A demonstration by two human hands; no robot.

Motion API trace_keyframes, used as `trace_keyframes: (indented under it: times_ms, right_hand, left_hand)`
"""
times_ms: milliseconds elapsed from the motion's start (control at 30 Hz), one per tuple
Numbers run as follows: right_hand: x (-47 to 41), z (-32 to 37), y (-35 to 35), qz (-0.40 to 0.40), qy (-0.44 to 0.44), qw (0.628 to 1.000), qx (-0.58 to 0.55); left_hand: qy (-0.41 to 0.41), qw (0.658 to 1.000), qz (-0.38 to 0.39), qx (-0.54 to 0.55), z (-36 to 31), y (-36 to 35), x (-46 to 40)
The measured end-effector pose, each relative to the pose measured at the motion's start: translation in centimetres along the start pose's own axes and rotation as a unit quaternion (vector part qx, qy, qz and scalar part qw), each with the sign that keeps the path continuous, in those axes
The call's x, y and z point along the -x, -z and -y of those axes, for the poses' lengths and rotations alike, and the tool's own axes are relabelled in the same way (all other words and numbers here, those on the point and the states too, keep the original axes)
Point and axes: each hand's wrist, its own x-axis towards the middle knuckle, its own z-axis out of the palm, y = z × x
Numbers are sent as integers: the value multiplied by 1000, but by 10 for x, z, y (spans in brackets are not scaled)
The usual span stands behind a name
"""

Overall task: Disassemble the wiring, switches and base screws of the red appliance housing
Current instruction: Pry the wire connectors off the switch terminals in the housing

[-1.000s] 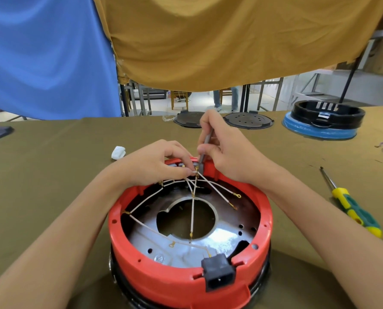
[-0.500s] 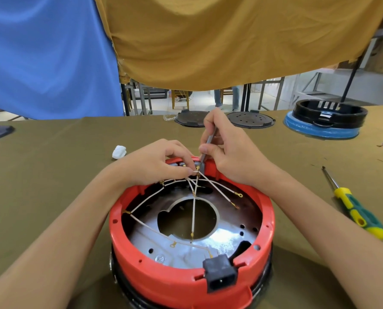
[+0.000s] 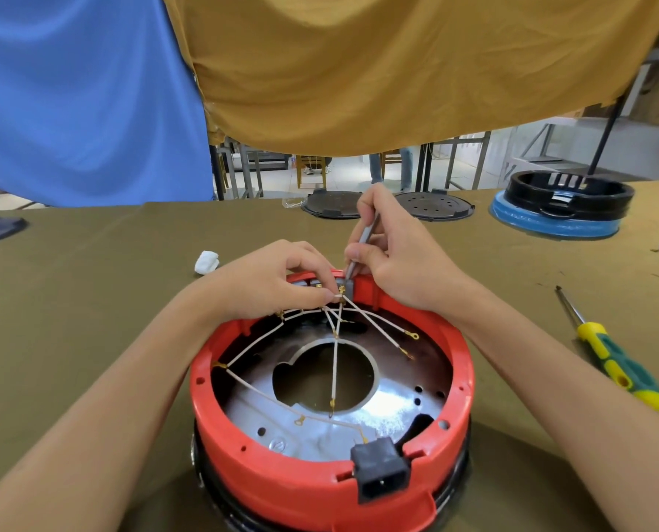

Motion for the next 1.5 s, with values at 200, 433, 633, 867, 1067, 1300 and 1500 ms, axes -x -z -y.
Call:
trace_keyframes:
  times_ms: [200, 433, 633, 867, 1067, 1300, 1500]
  right_hand:
    - [3, 1, -1, -6, 23, 1000, 19]
    - [-3, 1, 3, 20, -7, 1000, 6]
    - [-7, 0, 4, 37, -22, 999, -13]
    - [2, -3, -2, -9, 12, 1000, -5]
    - [-1, -1, 1, 12, 8, 1000, 10]
    - [-10, 2, 6, 63, -29, 998, -13]
    - [-3, -3, 0, 32, -10, 999, -5]
  left_hand:
    - [7, 1000, 2, -2, -2, 0, -1]
    - [8, 1000, 5, -5, -2, 1, 1]
    - [5, 1000, 3, 0, 0, 1, 0]
    - [-1, 1000, 2, -4, 1, 1, 0]
    - [6, 1000, 3, -1, -1, 0, 0]
    - [11, 1000, 6, 8, -3, 0, 1]
    - [11, 1000, 7, 2, -2, 1, 1]
